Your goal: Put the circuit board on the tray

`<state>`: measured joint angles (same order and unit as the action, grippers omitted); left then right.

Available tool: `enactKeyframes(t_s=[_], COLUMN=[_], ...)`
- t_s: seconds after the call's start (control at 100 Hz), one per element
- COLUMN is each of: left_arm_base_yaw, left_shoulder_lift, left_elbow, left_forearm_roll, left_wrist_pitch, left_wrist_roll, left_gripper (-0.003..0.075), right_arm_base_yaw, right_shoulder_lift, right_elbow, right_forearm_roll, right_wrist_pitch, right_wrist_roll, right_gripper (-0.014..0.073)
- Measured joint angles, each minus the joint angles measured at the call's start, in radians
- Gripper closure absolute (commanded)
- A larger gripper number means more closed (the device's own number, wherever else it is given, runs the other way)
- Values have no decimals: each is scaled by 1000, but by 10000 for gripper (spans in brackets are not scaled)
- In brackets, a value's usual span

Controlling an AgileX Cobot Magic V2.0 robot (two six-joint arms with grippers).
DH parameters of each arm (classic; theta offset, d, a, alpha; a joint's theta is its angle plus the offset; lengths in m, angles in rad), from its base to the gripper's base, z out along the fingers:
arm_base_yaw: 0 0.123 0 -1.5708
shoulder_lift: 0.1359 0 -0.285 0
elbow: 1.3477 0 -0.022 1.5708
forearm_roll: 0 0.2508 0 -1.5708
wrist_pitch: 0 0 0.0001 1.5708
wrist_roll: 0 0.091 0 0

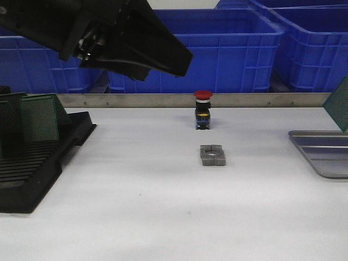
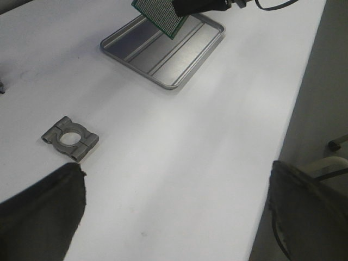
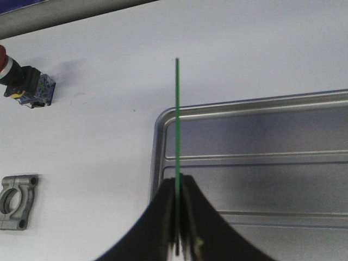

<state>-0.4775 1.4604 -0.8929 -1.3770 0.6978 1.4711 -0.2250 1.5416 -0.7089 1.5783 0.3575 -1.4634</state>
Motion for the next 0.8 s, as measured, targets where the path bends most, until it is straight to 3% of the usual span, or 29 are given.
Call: enactKeyframes(t_s=[0.12, 0.19, 0.42, 0.6, 0.8], left_arm_base_yaw=[0, 0, 0, 0, 38], left_shoulder_lift=[0, 0, 0, -2, -80], left_elbow=[0, 0, 0, 0, -42], left_forearm_roll=[-2, -2, -3, 11, 267], left_wrist_pitch=[0, 0, 0, 0, 6], left_wrist_roll=[0, 0, 0, 0, 0], left_gripper=[83, 83, 83, 83, 83], right_arm_base_yaw=[0, 0, 0, 0, 0], right_shoulder_lift=[23, 28, 28, -10, -91], right_elbow=[0, 0, 0, 0, 0], right_forearm_roll=[32, 40, 49, 41, 9], right_wrist_pitch=[-1, -1, 5, 88, 190], right_wrist_roll=[0, 0, -2, -13, -43], right_gripper=[141, 62, 58, 58, 58])
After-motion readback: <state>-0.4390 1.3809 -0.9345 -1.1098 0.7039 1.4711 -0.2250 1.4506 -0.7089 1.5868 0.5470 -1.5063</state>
